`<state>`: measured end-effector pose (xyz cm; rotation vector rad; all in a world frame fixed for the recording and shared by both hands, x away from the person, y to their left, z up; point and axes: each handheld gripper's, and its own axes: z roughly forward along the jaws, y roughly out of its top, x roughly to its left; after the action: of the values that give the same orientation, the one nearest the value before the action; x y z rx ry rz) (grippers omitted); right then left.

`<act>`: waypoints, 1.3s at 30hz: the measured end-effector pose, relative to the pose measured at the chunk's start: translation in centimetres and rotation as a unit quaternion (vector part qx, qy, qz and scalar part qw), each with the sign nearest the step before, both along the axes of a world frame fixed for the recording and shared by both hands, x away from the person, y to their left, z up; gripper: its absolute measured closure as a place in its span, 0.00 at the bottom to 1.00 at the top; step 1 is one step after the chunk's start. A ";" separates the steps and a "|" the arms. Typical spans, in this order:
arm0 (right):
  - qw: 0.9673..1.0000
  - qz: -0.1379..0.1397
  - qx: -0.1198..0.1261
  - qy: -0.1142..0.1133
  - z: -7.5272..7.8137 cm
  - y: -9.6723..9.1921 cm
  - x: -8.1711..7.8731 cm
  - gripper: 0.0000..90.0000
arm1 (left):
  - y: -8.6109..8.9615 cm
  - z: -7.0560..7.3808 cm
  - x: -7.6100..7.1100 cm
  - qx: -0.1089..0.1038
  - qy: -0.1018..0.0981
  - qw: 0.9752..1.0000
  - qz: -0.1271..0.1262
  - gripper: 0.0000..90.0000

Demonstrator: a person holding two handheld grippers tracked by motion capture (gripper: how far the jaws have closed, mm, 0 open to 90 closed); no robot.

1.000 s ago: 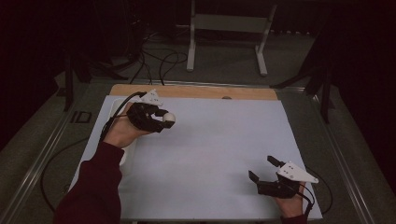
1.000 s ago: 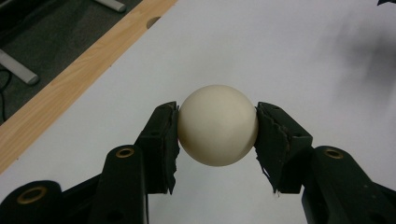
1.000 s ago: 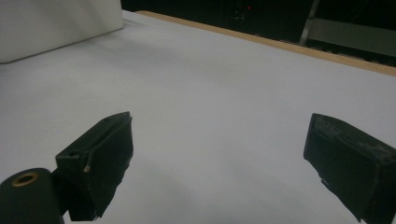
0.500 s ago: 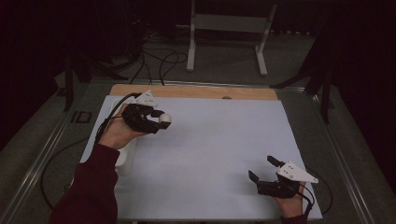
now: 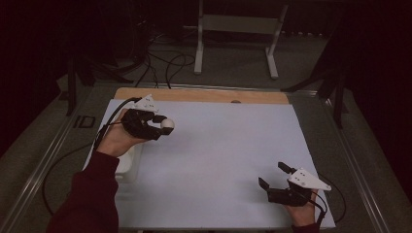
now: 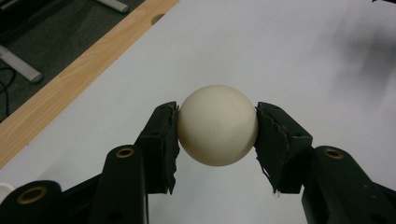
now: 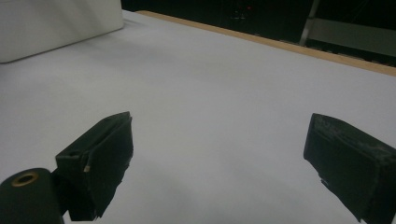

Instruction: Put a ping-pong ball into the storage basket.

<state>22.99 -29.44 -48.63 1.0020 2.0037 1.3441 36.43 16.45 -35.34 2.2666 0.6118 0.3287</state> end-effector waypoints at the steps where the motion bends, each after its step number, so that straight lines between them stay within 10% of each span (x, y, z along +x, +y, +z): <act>1: 1.000 0.000 0.000 0.001 0.0 0.0 0.0 0.09 | 0.1 0.0 0.0 0.000 0.001 1.000 0.001 0.57; 39: 1.000 -0.001 0.000 0.001 0.0 0.0 0.0 0.09 | 4.0 0.3 -1.1 -0.013 -0.003 1.000 0.023 0.57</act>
<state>22.97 -29.45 -48.64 1.0066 2.0032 1.3432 35.31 20.42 -35.09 2.2295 0.6627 0.3479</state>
